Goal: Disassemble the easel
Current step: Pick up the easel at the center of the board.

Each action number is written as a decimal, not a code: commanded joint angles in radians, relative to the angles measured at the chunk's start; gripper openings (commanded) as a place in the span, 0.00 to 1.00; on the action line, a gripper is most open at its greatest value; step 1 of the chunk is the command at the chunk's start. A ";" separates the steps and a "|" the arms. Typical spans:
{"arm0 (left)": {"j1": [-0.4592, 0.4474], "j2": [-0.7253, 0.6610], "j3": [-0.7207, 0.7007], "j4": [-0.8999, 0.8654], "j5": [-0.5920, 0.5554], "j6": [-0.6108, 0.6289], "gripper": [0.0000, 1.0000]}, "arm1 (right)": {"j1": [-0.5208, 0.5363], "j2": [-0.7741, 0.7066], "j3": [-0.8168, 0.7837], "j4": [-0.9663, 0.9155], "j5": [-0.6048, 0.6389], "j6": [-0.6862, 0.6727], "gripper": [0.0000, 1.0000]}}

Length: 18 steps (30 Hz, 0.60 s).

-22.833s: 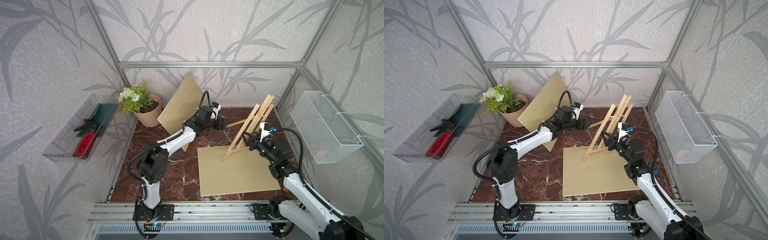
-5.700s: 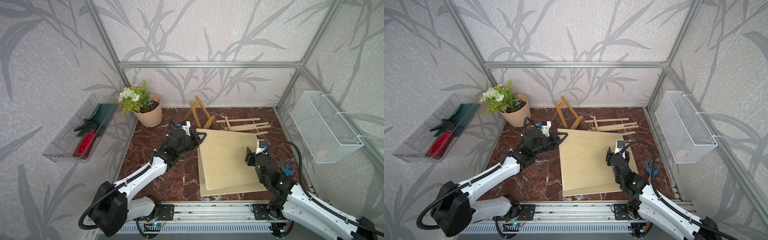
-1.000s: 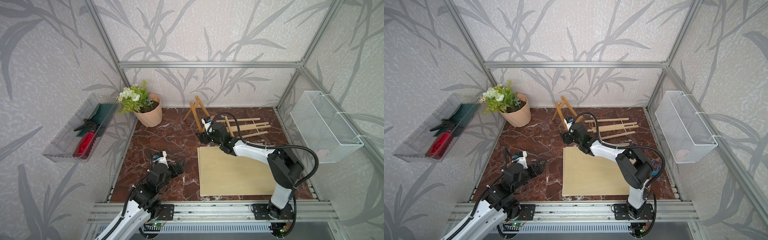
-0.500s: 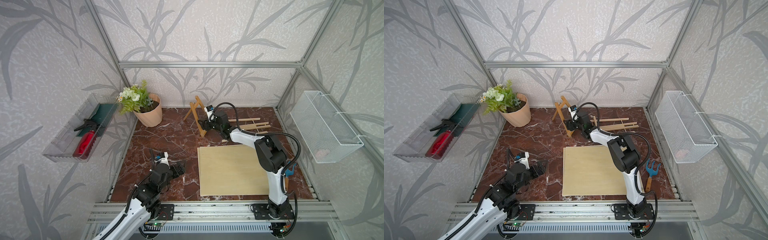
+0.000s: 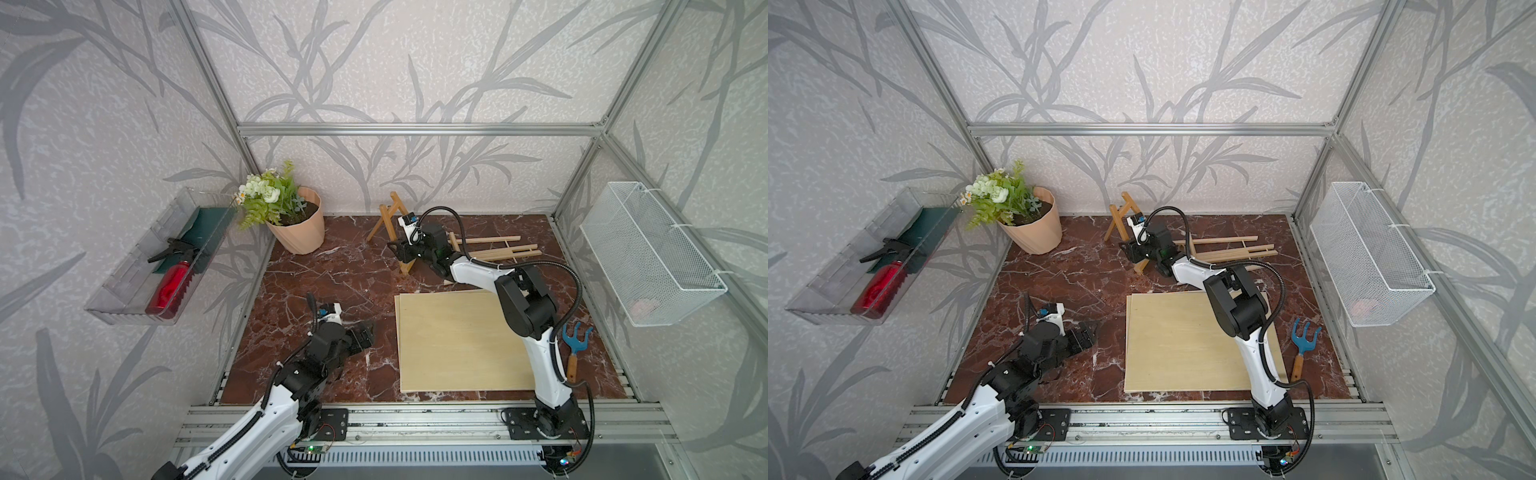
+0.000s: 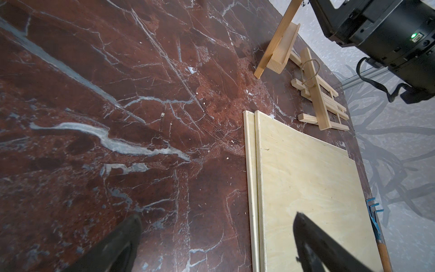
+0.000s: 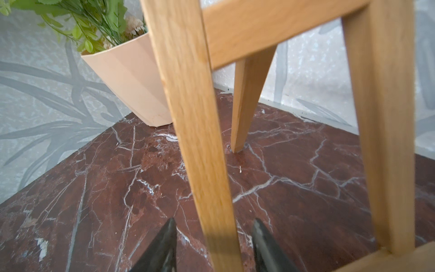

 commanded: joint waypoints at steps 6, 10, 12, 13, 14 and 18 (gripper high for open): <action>0.001 -0.041 0.021 -0.011 -0.038 0.030 0.99 | -0.008 0.043 0.041 0.044 -0.036 0.011 0.35; 0.000 -0.060 0.024 -0.028 -0.048 0.036 0.99 | -0.010 0.036 0.037 0.054 -0.065 0.010 0.25; 0.000 -0.065 0.025 -0.030 -0.047 0.038 0.99 | -0.009 0.036 0.037 0.066 -0.086 0.015 0.18; 0.000 -0.067 0.025 -0.034 -0.051 0.039 0.99 | -0.009 0.037 0.040 0.069 -0.092 0.016 0.16; 0.000 -0.069 0.027 -0.039 -0.056 0.040 0.99 | -0.009 0.037 0.043 0.070 -0.097 0.015 0.15; 0.000 -0.088 0.028 -0.066 -0.089 0.045 0.99 | -0.008 0.024 0.045 0.086 -0.113 0.020 0.08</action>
